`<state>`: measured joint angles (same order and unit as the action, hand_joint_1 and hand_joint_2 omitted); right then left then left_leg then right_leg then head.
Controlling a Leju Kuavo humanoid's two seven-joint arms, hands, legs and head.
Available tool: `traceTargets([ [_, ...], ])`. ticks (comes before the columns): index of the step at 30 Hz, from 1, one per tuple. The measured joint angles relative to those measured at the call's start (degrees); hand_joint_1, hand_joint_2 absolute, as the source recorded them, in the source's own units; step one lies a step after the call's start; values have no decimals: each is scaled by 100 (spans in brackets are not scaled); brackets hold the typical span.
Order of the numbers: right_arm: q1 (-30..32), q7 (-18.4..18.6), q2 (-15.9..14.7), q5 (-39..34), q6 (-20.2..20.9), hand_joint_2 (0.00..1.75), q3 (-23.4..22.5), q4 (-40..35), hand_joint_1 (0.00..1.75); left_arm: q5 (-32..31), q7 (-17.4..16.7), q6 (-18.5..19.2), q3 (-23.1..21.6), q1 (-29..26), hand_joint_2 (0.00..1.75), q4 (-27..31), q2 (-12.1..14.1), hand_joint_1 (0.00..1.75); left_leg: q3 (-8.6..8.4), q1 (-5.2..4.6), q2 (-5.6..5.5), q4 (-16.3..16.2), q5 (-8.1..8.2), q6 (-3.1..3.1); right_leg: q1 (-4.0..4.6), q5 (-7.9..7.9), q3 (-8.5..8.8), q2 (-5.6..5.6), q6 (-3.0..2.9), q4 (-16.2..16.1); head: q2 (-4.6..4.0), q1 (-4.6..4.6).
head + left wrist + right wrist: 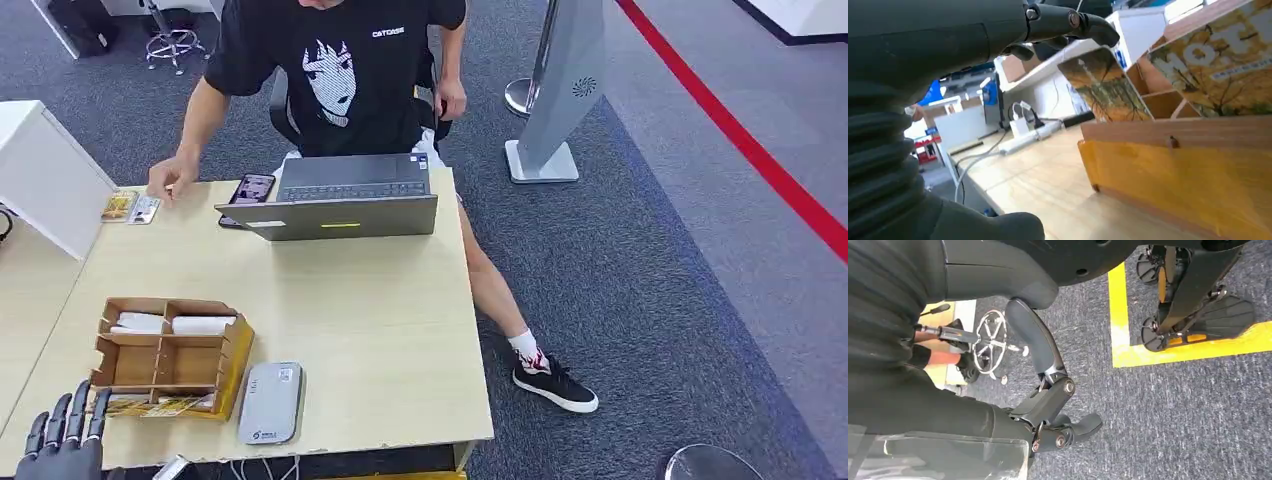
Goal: Pass the card to the sensor for recognition and then transmit it.
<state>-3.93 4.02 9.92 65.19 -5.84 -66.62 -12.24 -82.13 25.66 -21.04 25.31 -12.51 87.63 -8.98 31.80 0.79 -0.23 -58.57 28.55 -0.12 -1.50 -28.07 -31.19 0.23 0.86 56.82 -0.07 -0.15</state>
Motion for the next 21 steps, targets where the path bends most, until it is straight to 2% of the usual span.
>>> traceTargets([
  [3,0,-11,0,81,48,175,0,0,0,-193,-17,-234,-2,92,175,-42,83,0,-2,0,1,0,-1,-1,0,1,0,1,-1,0,2,0],
  [5,-1,-35,0,101,70,175,0,0,0,-219,-59,-232,-77,108,175,-50,145,0,-3,0,1,0,-1,-1,0,1,-1,2,-1,0,0,0],
  [14,-5,-4,0,134,77,175,0,0,0,-248,-660,-388,-1207,-33,175,-72,311,0,-2,-3,1,0,0,0,-2,1,1,2,0,-1,0,2],
  [21,-5,11,0,134,55,175,0,0,0,-245,-813,-350,-1729,-155,175,102,494,0,-2,0,1,0,-1,-1,0,1,0,2,-1,0,0,2],
])
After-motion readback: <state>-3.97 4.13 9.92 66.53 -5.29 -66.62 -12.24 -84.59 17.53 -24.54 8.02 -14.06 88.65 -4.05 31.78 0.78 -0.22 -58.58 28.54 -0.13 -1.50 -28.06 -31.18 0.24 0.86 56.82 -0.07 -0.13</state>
